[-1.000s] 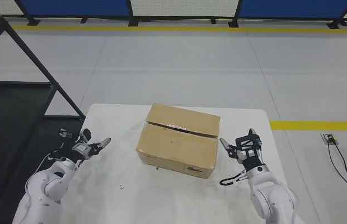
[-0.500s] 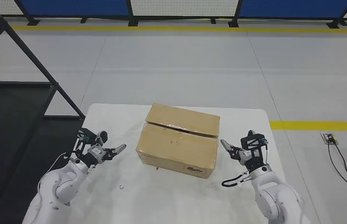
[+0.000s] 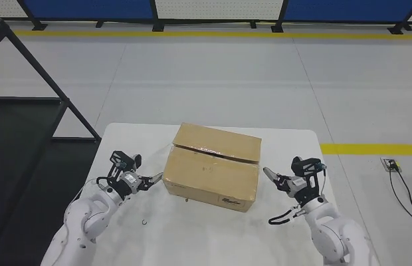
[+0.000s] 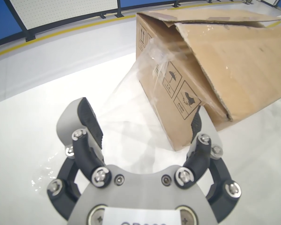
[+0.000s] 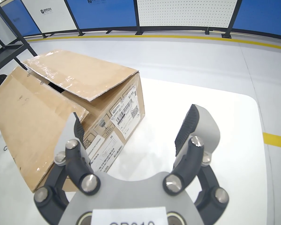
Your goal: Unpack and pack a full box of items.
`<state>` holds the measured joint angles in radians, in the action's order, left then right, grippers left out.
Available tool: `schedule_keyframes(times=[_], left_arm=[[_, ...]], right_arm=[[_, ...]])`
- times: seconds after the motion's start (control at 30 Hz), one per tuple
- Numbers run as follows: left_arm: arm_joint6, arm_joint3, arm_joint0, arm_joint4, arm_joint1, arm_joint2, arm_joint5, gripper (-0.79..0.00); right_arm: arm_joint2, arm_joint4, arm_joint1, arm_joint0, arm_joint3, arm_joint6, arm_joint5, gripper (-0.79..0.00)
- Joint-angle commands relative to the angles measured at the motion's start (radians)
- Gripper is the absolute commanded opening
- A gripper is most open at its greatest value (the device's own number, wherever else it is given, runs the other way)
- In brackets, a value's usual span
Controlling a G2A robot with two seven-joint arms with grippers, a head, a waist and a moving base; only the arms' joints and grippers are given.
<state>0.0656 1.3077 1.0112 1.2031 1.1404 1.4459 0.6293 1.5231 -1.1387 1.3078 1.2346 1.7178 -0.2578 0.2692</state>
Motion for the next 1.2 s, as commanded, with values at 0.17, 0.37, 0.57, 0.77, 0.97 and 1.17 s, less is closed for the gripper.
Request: schedule_keyframes(times=[0.17, 0.37, 0.57, 0.77, 0.97, 1.17], left_arm=[[-0.014, 0.021, 0.012, 0.027, -0.003, -0.018, 0.008, 0.000], [-0.024, 0.056, 0.042, 0.032, -0.012, -0.005, 0.052, 0.000], [-0.029, 0.094, 0.072, 0.037, -0.018, -0.003, 0.071, 0.000], [-0.044, 0.096, 0.080, 0.028, -0.021, 0.010, 0.028, 0.000], [-0.019, 0.047, 0.053, -0.027, -0.026, 0.039, 0.041, 0.000], [0.013, 0.029, 0.024, -0.049, -0.032, 0.053, 0.034, 0.000]], right_arm=[[0.018, 0.162, -0.009, -0.046, -0.035, -0.165, 0.073, 0.000], [0.029, 0.261, -0.021, -0.090, -0.070, -0.297, 0.165, 0.000], [0.037, 0.473, -0.038, -0.167, -0.149, -0.484, 0.302, 0.000], [0.053, 0.499, -0.045, -0.190, -0.166, -0.504, 0.306, 0.000], [0.055, 0.502, -0.045, -0.182, -0.164, -0.483, 0.291, 0.000], [0.056, 0.513, -0.053, -0.160, -0.153, -0.453, 0.275, 0.000]])
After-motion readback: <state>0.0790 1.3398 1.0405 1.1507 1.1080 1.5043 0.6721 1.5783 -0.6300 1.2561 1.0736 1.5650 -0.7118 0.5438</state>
